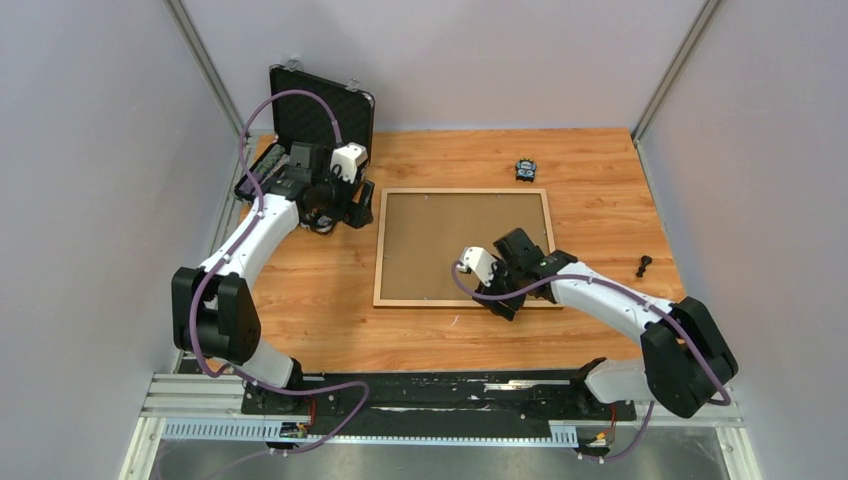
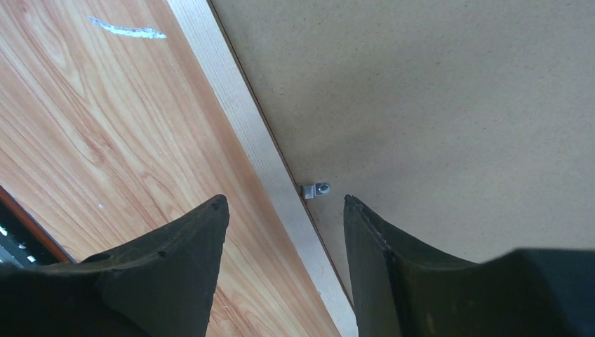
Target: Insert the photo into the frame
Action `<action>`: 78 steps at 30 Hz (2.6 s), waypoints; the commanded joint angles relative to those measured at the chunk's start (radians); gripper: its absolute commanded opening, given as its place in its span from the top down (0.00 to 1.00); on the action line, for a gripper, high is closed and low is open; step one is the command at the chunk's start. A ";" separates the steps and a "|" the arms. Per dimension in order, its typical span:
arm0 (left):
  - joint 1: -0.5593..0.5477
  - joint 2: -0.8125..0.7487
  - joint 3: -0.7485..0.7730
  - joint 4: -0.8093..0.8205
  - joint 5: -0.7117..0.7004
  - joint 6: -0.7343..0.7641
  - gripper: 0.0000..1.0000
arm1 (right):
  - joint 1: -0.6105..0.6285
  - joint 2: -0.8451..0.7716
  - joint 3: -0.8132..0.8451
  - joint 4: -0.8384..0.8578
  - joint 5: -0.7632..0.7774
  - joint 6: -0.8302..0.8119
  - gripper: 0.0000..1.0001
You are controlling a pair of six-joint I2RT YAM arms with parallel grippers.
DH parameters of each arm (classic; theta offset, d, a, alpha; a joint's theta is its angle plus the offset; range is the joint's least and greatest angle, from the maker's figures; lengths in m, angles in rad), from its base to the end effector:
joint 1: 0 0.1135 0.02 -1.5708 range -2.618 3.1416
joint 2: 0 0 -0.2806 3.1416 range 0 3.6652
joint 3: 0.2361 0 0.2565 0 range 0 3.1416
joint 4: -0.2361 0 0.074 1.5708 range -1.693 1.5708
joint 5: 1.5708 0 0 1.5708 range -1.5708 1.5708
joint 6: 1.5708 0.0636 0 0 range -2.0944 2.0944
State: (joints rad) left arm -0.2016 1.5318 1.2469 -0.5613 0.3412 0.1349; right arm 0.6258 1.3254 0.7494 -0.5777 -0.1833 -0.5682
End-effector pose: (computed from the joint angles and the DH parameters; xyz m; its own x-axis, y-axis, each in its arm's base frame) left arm 0.3426 -0.0917 0.2811 -0.6723 0.2668 -0.6905 0.5010 0.8507 -0.1591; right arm 0.1950 0.1552 0.1753 -0.2825 -0.8569 -0.4311 -0.9346 0.3471 -0.0775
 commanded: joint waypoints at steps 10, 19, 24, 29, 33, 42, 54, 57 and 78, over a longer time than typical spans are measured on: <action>0.001 -0.025 -0.016 0.015 0.009 0.012 0.04 | 0.033 0.047 -0.017 0.070 0.036 -0.007 0.42; 0.001 -0.019 -0.022 0.018 0.013 0.014 0.04 | 0.048 0.034 -0.032 0.070 0.051 0.007 0.43; 0.001 -0.024 -0.024 0.019 0.011 0.014 0.04 | 0.048 0.051 -0.036 0.077 0.065 0.005 0.46; 0.001 -0.031 -0.028 0.019 0.011 0.016 0.04 | 0.049 0.059 -0.036 0.084 0.068 0.009 0.47; 0.001 -0.030 -0.029 0.019 0.011 0.018 0.04 | 0.051 0.059 -0.039 0.083 0.068 0.018 0.49; 0.001 -0.034 -0.033 0.021 0.004 0.025 0.04 | 0.061 0.077 -0.039 0.073 0.082 0.049 0.65; 0.001 -0.144 -0.099 0.026 -0.040 0.117 0.00 | 0.063 0.083 0.014 0.023 0.037 0.065 1.00; -0.001 -0.196 -0.141 0.033 -0.011 0.158 0.00 | 0.063 0.079 0.054 -0.006 0.022 0.065 1.00; -0.391 -0.408 -0.328 0.246 -0.067 0.588 0.00 | -0.037 0.069 0.448 -0.323 -0.307 0.013 1.00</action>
State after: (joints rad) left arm -0.5682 1.1305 0.9337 -0.4198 0.2546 0.6098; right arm 0.6243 1.4078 1.0725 -0.8505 -0.3496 -0.5438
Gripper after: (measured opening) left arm 0.997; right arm 0.095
